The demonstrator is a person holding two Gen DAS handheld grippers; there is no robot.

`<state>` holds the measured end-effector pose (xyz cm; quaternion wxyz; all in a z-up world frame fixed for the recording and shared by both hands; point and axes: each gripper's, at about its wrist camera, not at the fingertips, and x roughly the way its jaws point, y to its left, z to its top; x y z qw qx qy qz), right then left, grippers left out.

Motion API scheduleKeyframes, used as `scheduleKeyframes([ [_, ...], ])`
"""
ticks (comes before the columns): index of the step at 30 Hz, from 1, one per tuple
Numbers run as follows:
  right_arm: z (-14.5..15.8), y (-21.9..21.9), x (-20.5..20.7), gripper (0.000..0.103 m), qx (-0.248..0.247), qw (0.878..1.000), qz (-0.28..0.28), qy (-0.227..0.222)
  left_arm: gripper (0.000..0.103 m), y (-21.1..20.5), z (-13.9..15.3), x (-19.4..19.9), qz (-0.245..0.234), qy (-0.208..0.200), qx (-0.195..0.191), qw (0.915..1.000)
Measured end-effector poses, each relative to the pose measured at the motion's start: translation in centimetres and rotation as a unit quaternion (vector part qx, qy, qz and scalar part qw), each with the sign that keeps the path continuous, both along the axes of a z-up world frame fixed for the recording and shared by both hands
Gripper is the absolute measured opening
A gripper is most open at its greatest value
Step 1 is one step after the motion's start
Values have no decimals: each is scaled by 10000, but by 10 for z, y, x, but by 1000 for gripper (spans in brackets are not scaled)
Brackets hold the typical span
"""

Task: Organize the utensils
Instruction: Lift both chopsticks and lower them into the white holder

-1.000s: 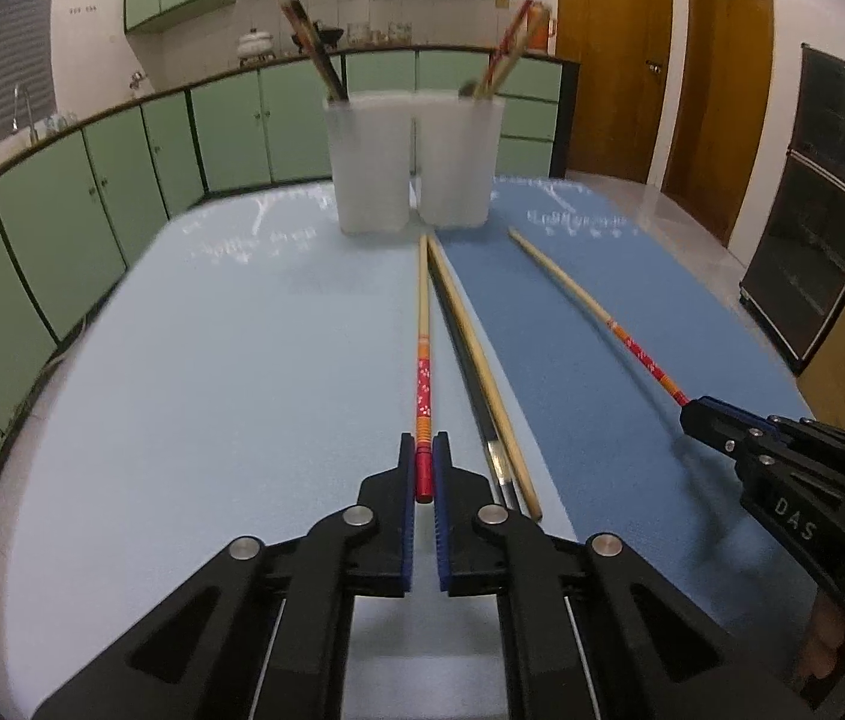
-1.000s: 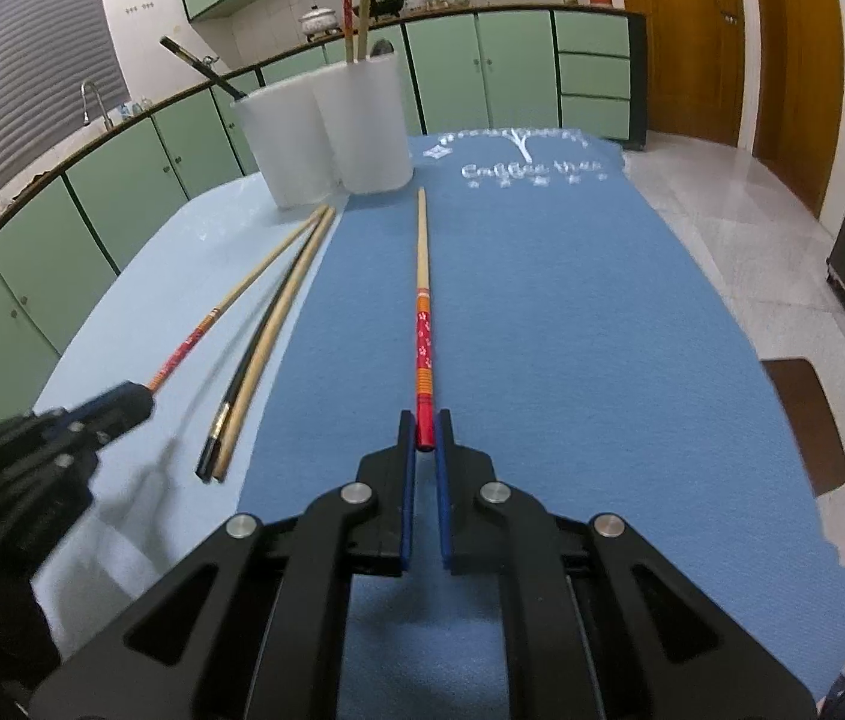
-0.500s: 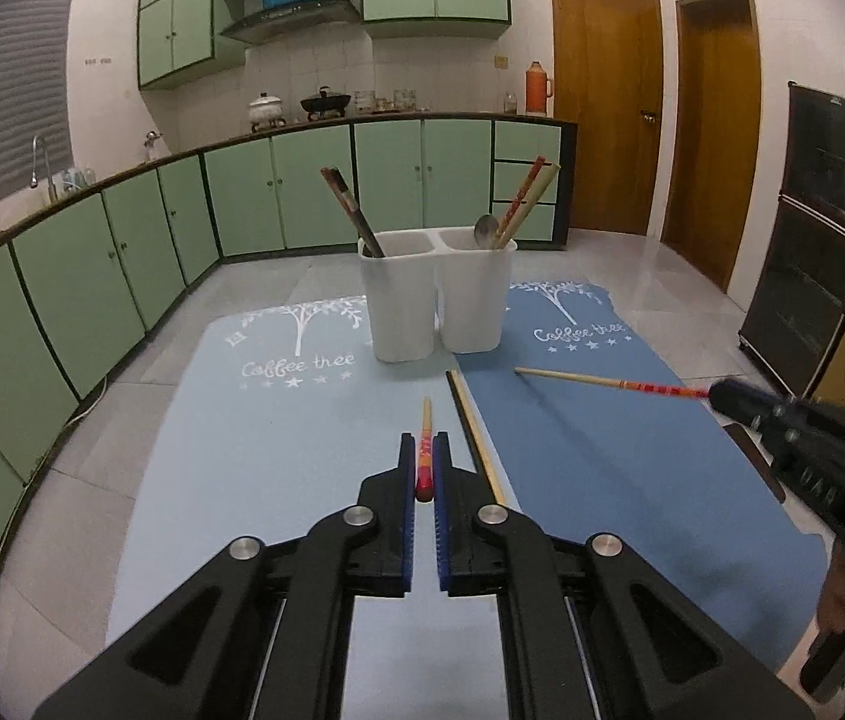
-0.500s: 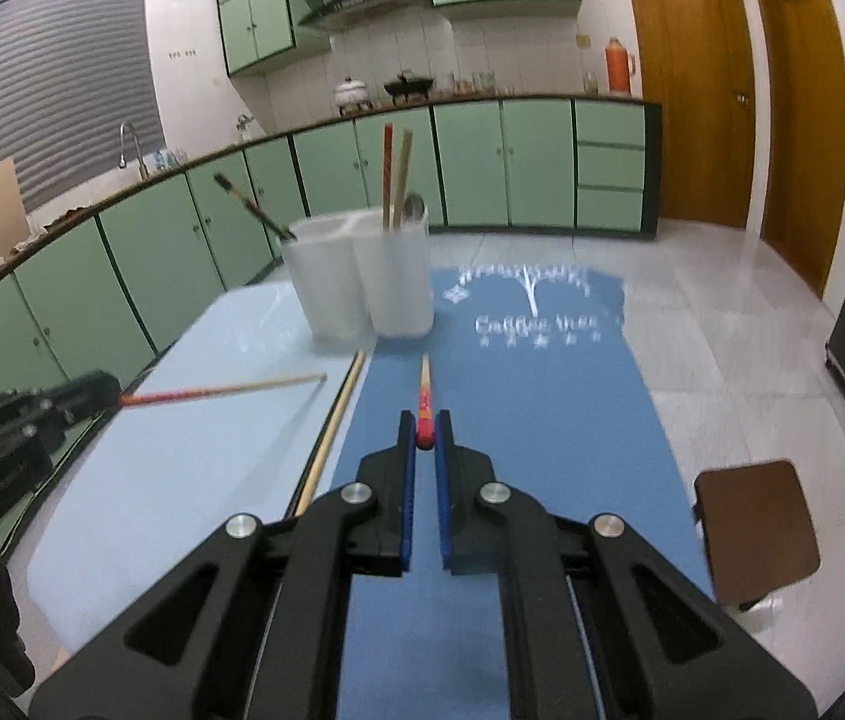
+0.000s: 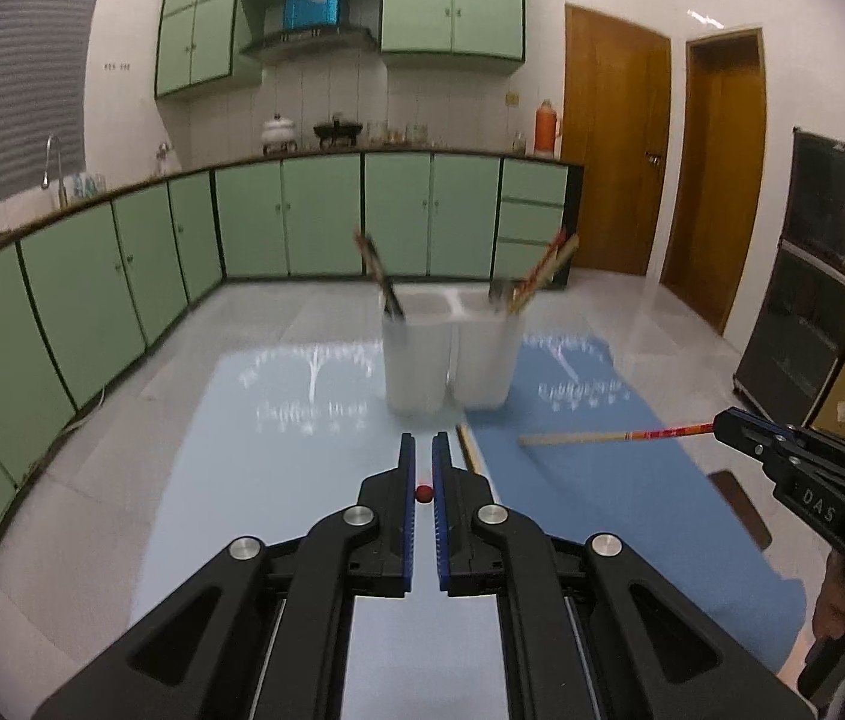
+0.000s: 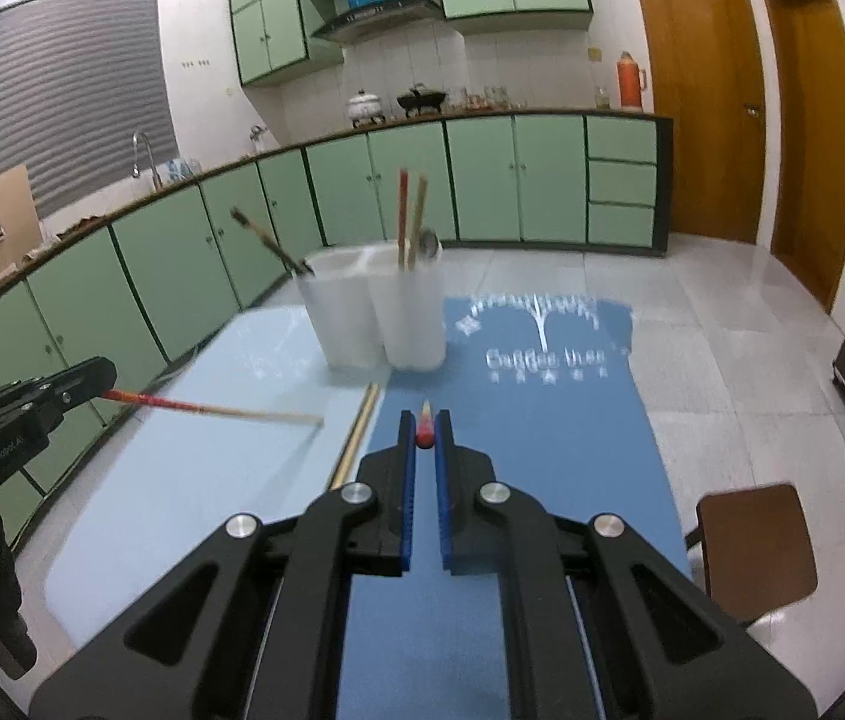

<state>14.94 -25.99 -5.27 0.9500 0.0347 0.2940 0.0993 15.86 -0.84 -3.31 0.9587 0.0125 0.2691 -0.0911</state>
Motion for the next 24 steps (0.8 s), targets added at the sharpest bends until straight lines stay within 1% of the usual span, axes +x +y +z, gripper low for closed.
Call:
scheduleKeyframes([
  [5, 31, -1, 26, 5, 105, 9993, 264, 235, 5, 1, 22, 9, -78, -144, -20, 9999],
  [12, 66, 9, 45, 5, 44, 9972, 671, 314, 5, -3, 39, 23, -269, -225, -56, 9994],
  [20, 98, 16, 57, 5, 82, 9947, 1002, 212, 5, -6, 51, 24, -396, -349, -67, 9986],
  [24, 116, 17, 64, 5, 88, 9943, 1060, 89, 5, -8, 64, 27, -448, -491, -64, 9978],
])
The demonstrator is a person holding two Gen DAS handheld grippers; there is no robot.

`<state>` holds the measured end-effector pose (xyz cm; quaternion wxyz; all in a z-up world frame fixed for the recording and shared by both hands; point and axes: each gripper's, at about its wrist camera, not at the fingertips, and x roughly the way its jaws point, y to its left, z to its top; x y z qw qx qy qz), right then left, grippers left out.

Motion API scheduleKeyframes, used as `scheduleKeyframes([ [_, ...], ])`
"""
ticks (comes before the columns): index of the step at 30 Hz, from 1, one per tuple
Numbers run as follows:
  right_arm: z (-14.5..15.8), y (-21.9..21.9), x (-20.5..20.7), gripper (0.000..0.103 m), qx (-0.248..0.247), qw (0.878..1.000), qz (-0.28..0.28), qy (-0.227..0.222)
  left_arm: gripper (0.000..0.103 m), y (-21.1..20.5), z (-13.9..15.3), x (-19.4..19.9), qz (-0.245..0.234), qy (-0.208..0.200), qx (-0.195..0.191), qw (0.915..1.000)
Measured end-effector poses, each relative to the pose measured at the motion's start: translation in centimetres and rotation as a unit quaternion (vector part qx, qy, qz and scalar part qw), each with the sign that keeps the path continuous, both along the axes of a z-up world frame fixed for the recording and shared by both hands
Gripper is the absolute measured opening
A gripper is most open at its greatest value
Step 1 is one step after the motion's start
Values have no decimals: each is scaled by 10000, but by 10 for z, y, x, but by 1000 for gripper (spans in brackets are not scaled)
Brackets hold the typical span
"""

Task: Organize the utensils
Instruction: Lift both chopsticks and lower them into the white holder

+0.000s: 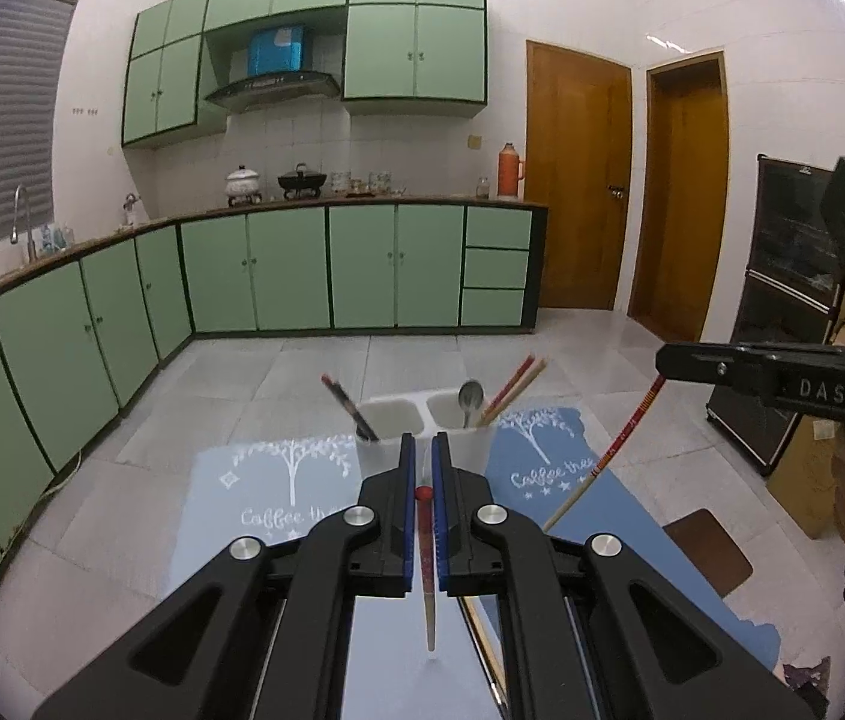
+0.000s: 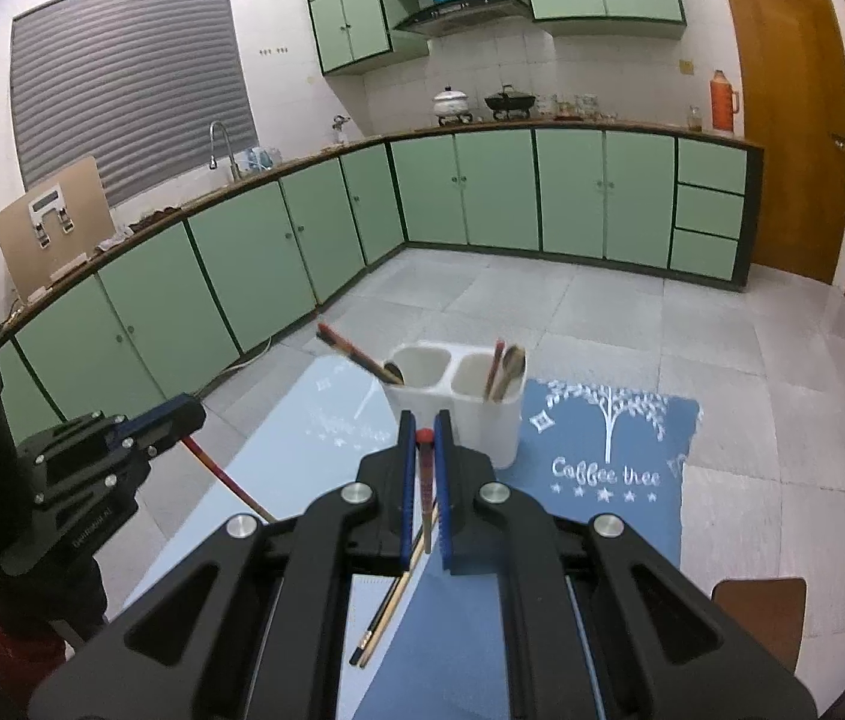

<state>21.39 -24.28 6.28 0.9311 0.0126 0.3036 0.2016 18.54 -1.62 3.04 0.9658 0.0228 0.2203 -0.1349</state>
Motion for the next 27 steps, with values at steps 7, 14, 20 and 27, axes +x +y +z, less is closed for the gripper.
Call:
scheduleKeyframes([
  [7, 38, 0, 19, 5, 56, 9996, 20, -289, 5, -10, 32, 16, -63, -390, -4, 9992],
  [14, 69, -7, 56, 5, 111, 9987, -122, -485, 5, -15, 70, 51, -83, -806, -105, 9967],
  [20, 78, -7, 92, 5, 40, 9980, -250, -573, 5, -22, 91, 92, -11, -1053, -132, 9944],
  [27, 56, -4, 139, 5, -102, 9985, -380, -376, 5, -26, 81, 148, 184, -1113, -221, 9934],
])
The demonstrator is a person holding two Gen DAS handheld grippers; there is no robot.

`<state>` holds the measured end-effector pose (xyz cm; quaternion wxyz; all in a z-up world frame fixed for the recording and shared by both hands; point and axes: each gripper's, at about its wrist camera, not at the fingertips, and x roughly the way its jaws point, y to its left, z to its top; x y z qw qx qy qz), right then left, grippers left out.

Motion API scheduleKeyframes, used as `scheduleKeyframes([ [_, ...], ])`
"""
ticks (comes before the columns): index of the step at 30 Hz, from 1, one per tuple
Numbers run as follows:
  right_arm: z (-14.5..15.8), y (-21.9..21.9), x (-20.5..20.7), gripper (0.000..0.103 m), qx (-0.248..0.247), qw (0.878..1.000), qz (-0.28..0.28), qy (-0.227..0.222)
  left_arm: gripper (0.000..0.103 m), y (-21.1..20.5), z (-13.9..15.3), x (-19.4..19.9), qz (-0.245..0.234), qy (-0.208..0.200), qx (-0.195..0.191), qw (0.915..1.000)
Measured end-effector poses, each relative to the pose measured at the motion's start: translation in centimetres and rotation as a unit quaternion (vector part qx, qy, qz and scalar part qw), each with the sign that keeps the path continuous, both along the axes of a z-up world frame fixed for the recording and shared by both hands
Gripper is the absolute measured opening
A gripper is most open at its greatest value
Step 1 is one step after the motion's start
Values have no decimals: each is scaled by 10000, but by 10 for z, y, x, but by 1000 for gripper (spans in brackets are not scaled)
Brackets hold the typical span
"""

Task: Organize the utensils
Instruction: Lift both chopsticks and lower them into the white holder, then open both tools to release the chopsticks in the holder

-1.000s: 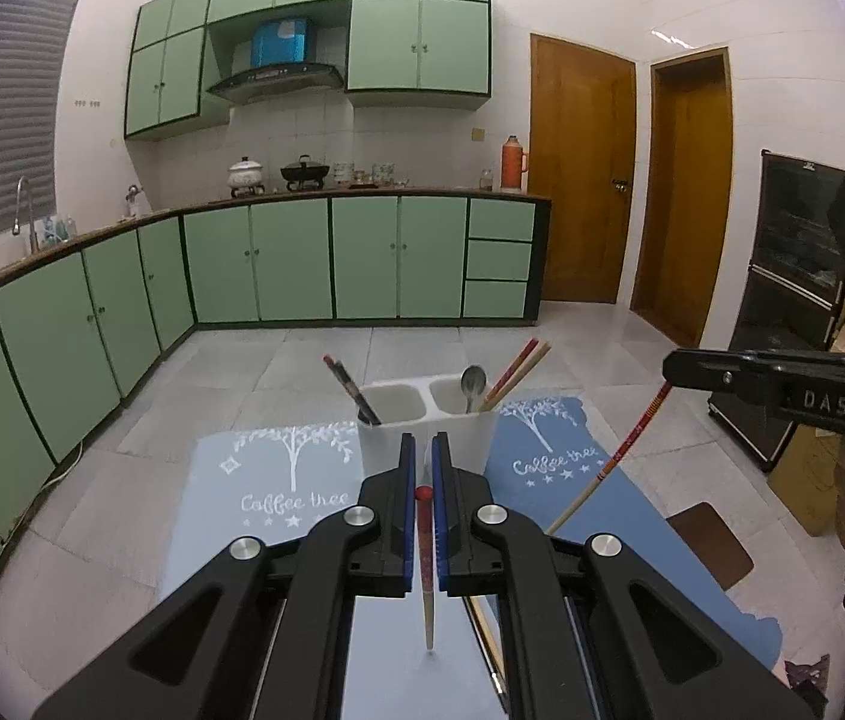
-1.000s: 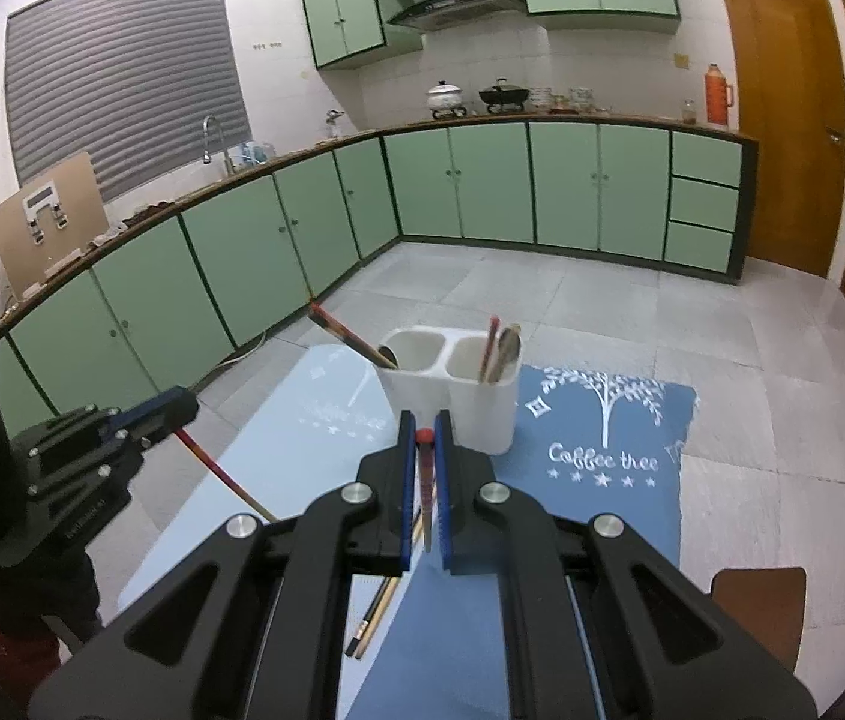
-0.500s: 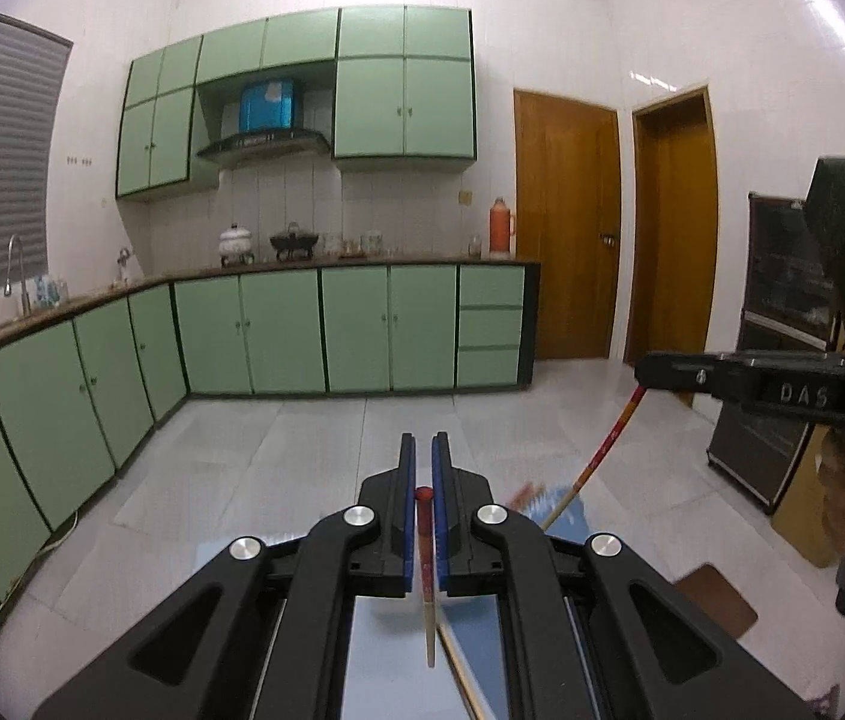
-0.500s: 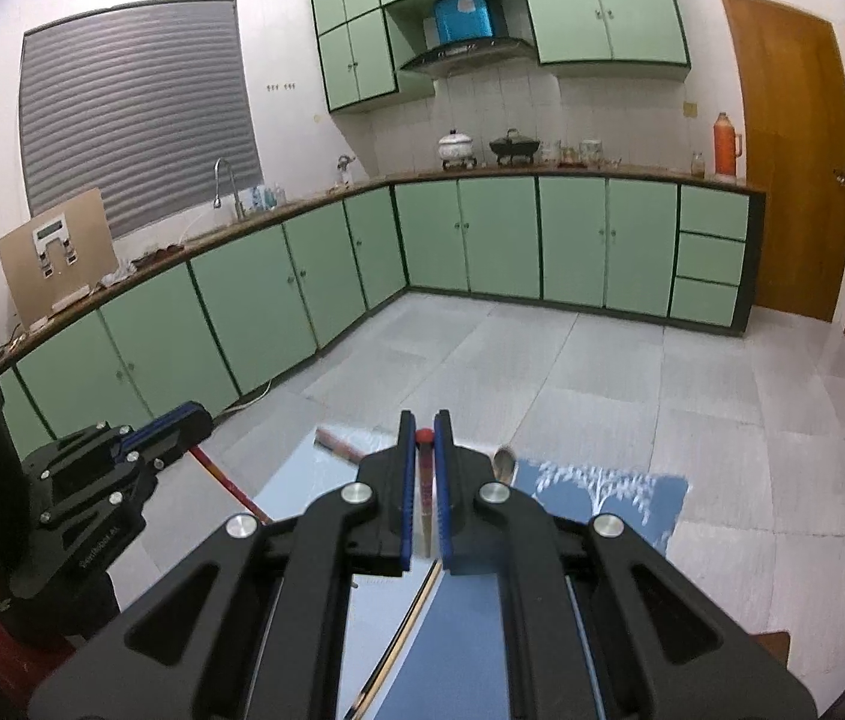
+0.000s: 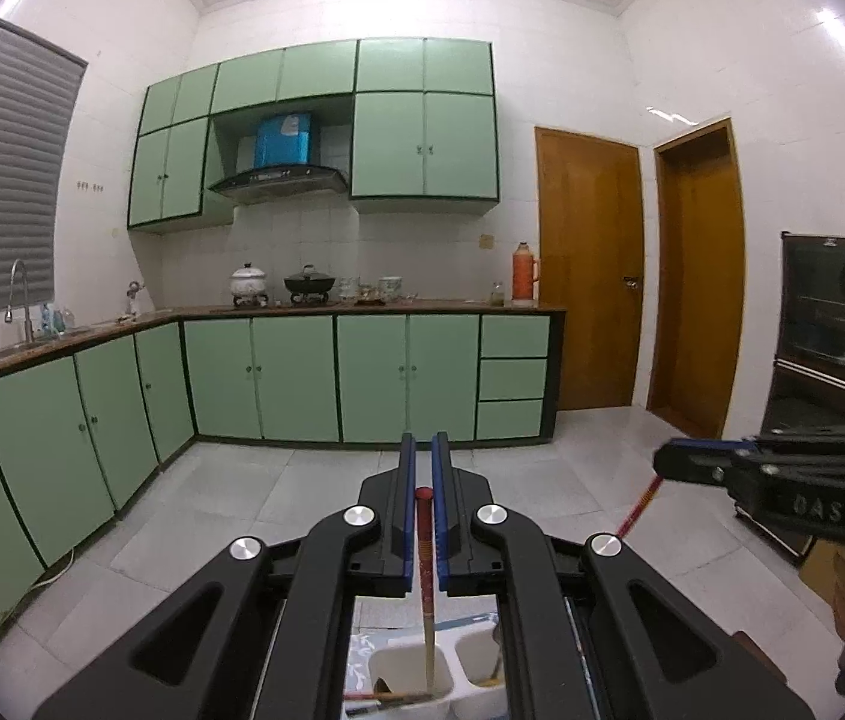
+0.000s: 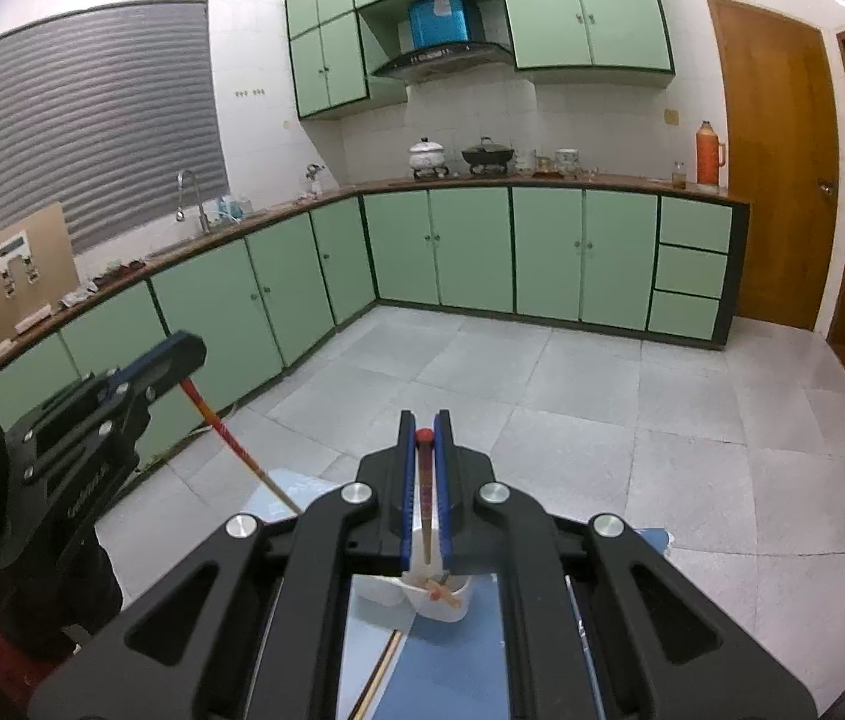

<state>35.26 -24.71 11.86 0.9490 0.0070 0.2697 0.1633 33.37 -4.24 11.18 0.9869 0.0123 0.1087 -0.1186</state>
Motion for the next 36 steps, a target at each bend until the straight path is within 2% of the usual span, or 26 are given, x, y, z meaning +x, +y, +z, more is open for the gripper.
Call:
scheduleKeyframes([
  [4, -27, 6, 18, 5, -31, 9997, -5, 242, 5, 0, -29, 26, 83, 224, -5, 9997],
  [10, -55, 10, 32, 9, 50, 9984, 112, 556, 6, 3, -66, 53, -53, 882, -10, 9961],
  [14, -59, 8, 33, 11, 100, 9984, 57, 563, 16, 9, -71, 54, -53, 955, 25, 9954],
  [17, -57, 4, 29, 21, 157, 9984, -28, 541, 22, 13, -68, 49, -49, 913, -20, 9958],
  [20, -54, -1, 21, 25, 149, 9989, -119, 439, 28, 19, -63, 40, -1, 842, -19, 9965],
  [24, -52, -10, 5, 44, 218, 9990, -250, 292, 48, 26, -57, 23, 32, 770, -63, 9970],
  [27, -50, -18, -13, 63, 283, 9989, -352, 143, 57, 31, -55, 4, 60, 760, -84, 9971],
  [30, -52, -28, -36, 74, 490, 9981, -378, -24, 71, 36, -57, -18, 38, 771, -167, 9969],
  [36, -65, -45, -81, 86, 738, 9956, -534, -206, 76, 41, -72, -60, -17, 842, -188, 9963],
])
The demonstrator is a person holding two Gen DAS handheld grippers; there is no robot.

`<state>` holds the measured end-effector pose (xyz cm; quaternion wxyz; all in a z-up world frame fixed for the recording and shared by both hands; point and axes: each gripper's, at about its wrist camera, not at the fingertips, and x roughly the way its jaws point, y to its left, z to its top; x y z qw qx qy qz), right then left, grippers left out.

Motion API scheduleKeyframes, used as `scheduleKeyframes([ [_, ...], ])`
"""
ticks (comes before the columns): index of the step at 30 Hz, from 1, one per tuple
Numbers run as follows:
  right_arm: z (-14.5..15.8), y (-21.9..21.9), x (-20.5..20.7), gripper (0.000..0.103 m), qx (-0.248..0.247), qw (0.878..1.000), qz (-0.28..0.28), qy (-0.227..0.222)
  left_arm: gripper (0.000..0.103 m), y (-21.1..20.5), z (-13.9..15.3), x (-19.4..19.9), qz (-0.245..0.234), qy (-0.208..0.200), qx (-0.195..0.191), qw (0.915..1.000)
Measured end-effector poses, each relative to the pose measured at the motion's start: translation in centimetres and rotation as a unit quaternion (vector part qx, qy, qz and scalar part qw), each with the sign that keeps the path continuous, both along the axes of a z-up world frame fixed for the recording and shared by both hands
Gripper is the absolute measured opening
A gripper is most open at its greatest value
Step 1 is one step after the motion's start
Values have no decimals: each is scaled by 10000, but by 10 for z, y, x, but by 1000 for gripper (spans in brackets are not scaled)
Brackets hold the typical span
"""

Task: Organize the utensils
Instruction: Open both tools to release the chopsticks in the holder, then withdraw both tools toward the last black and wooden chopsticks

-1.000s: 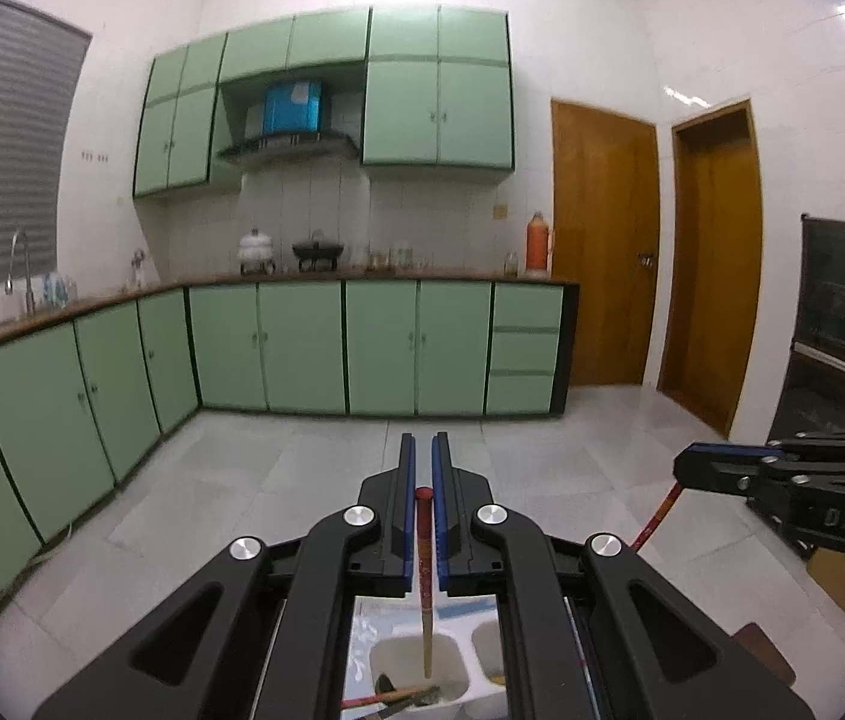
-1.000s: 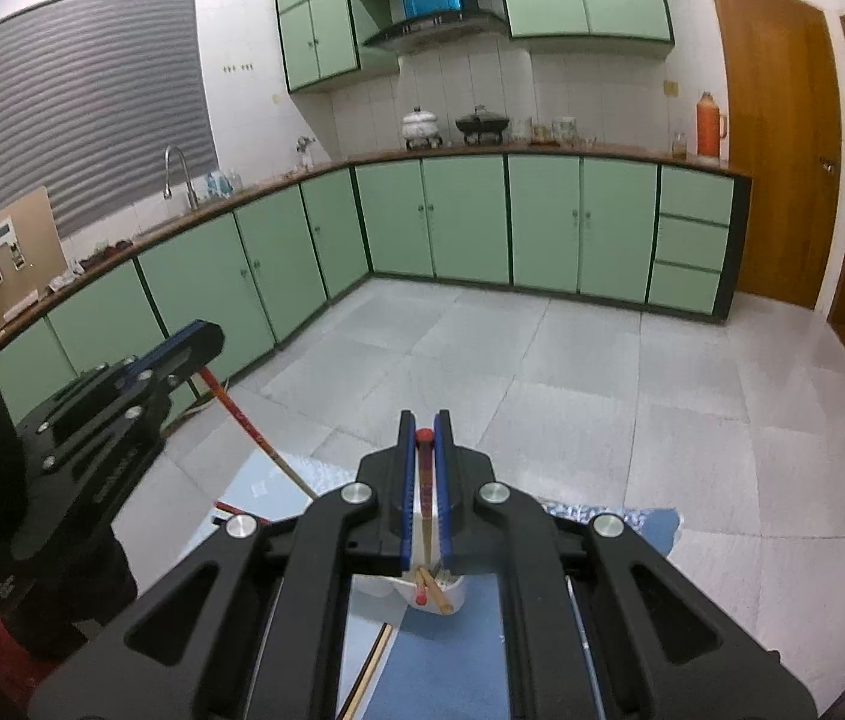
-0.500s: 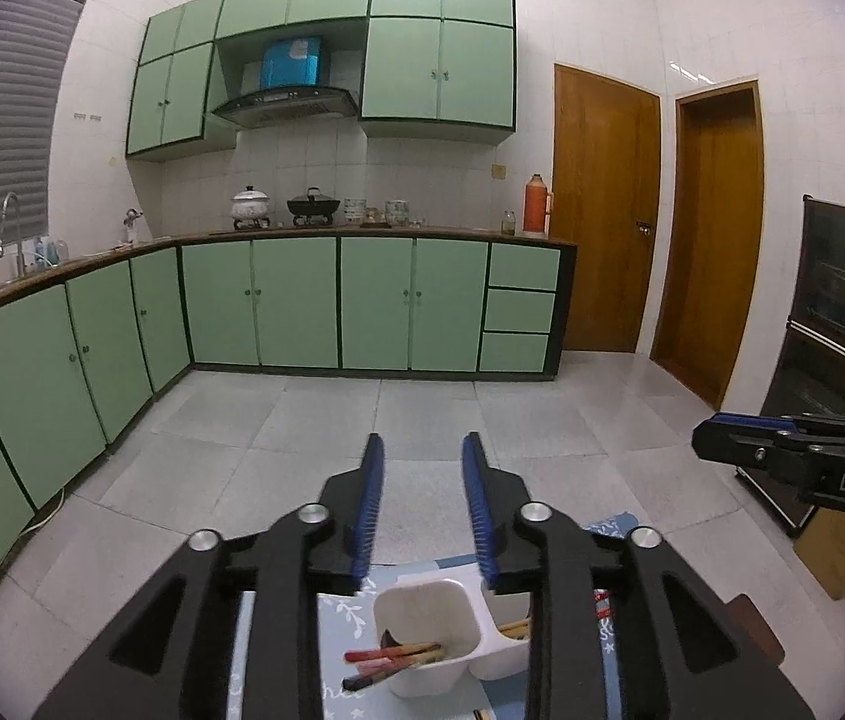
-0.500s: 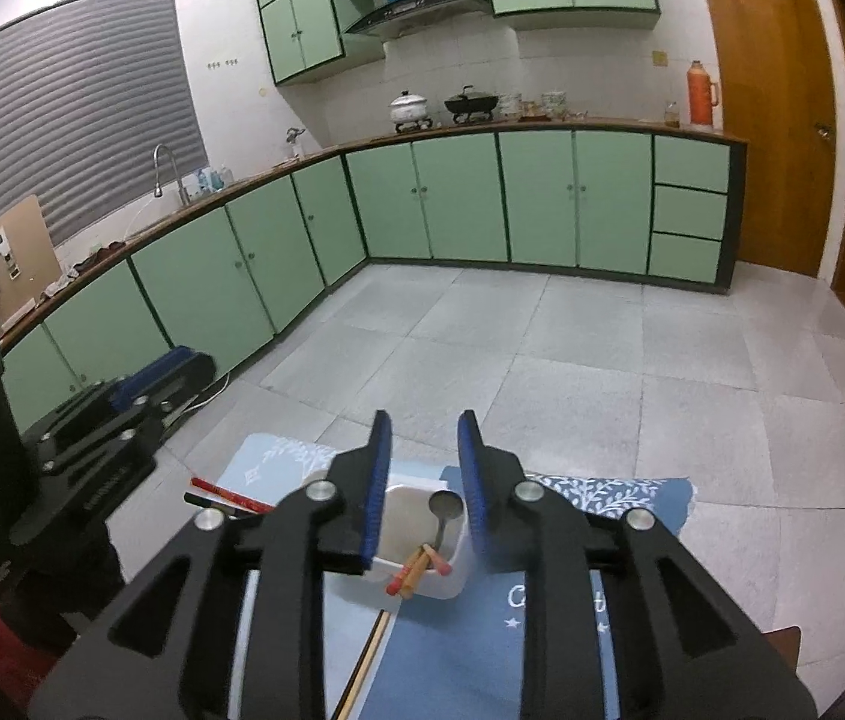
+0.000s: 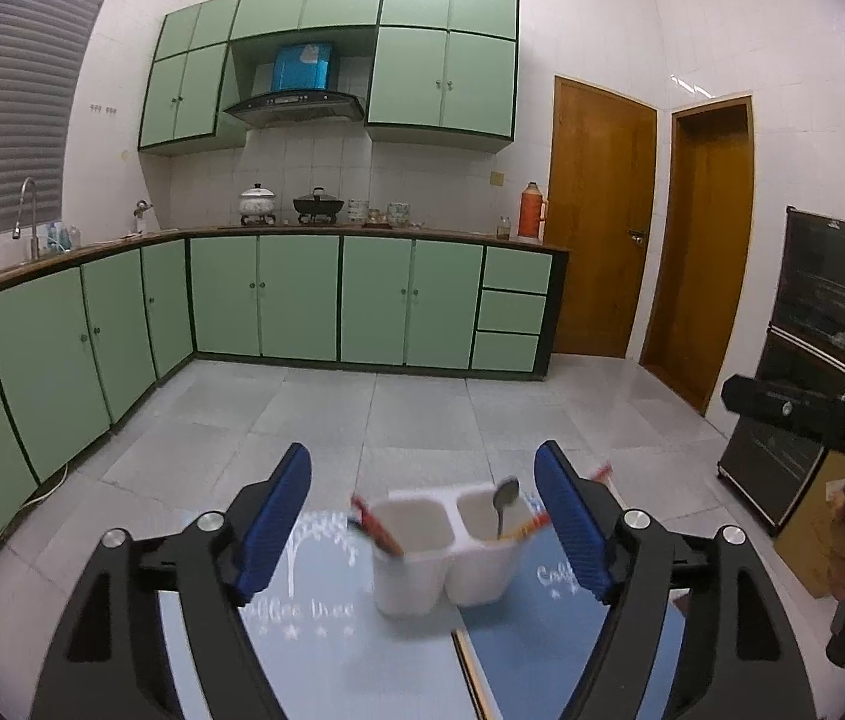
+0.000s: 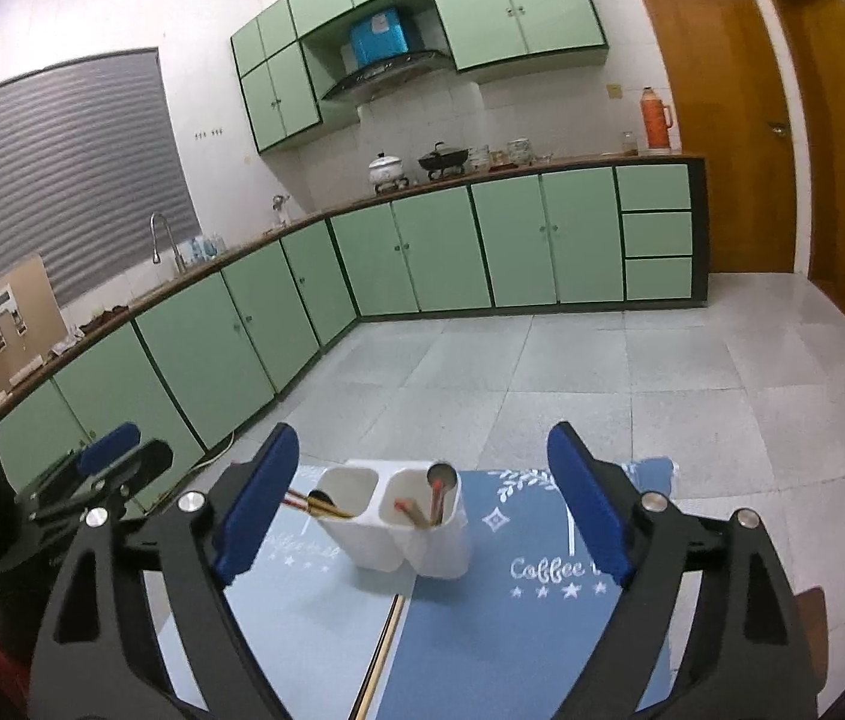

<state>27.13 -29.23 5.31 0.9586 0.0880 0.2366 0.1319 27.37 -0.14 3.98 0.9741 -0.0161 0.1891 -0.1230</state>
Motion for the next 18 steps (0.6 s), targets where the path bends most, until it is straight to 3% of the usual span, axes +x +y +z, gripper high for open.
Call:
scheduleKeyframes([
  [7, -38, 6, -51, 90, -291, 9994, -149, -90, 80, 2, -39, -47, 114, 252, 174, 9995],
  [18, -111, 28, -101, 95, -334, 9984, -131, 435, 83, 7, -120, -103, 118, 829, 296, 9960],
])
